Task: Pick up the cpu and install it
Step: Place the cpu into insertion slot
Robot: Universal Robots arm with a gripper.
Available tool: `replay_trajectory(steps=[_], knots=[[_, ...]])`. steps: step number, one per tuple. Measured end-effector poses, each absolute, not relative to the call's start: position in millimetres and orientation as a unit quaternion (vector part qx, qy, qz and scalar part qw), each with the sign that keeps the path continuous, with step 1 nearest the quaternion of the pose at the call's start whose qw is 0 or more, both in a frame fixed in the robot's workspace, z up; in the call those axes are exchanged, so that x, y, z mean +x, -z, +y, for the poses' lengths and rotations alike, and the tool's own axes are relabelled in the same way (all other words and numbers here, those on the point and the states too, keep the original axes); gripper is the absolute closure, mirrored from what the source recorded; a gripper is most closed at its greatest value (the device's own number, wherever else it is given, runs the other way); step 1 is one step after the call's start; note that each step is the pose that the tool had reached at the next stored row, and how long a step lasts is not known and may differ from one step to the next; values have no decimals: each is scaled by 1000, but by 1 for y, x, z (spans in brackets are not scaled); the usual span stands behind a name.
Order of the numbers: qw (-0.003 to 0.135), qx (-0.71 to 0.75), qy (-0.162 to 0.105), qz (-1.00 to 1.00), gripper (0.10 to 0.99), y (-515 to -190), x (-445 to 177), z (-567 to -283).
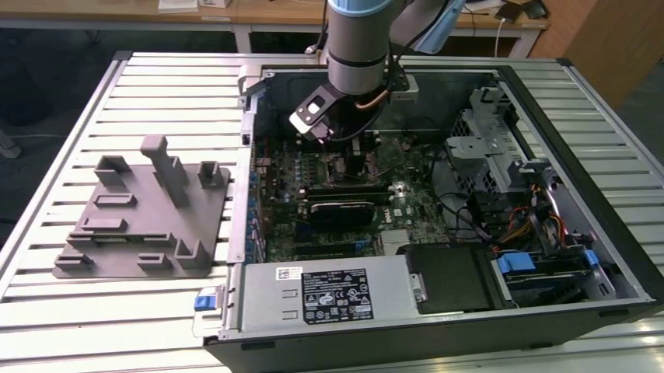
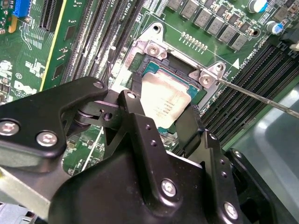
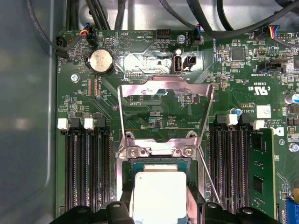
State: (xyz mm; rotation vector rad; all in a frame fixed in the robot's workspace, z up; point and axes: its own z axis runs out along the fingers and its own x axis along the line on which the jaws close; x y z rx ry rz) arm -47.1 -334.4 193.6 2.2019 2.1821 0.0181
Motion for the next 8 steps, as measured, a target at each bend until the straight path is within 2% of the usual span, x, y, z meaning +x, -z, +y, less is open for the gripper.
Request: replay_trajectory(steps=[8], knots=[[20, 710, -7, 704, 553, -193, -47, -334]])
